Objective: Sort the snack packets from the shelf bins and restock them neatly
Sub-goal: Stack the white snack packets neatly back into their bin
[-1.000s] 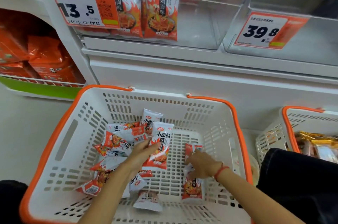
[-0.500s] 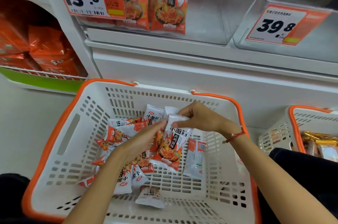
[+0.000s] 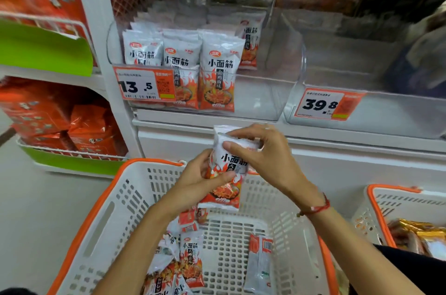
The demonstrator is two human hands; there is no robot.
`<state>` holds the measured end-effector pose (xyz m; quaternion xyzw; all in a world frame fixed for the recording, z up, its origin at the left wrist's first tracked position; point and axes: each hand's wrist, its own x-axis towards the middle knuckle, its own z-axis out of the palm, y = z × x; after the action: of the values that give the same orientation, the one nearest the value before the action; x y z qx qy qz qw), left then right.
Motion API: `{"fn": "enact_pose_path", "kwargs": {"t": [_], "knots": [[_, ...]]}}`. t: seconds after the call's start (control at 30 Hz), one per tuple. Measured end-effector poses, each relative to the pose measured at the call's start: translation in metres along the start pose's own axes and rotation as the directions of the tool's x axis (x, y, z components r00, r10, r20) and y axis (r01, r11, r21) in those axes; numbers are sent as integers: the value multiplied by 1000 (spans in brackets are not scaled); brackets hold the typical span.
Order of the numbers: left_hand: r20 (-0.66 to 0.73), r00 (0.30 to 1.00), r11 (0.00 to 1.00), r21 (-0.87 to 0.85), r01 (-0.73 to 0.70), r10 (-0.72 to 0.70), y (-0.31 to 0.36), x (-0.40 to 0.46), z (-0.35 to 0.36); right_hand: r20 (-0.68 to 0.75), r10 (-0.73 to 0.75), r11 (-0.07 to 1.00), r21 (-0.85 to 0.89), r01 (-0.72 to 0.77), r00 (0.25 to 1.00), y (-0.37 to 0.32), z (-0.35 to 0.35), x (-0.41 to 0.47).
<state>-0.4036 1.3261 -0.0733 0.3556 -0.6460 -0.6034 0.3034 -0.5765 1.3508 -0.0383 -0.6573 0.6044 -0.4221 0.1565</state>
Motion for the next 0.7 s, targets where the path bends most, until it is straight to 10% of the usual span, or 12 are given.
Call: {"fn": "enact_pose_path", "kwargs": {"t": [0.23,0.47,0.7], "knots": [[-44,951,925,248,-287,307,67,25,-16,390,-49,966,-217,144,920,-49,-84,43],[-49,855,813,342,-471,516,138,54,-10,161,-387,803,-424,418,908,-79,-126,54],[101,874,641,640,-423,475,158,88,-55,-211,-532,787,-482,386,820,-75,-145,49]]}}
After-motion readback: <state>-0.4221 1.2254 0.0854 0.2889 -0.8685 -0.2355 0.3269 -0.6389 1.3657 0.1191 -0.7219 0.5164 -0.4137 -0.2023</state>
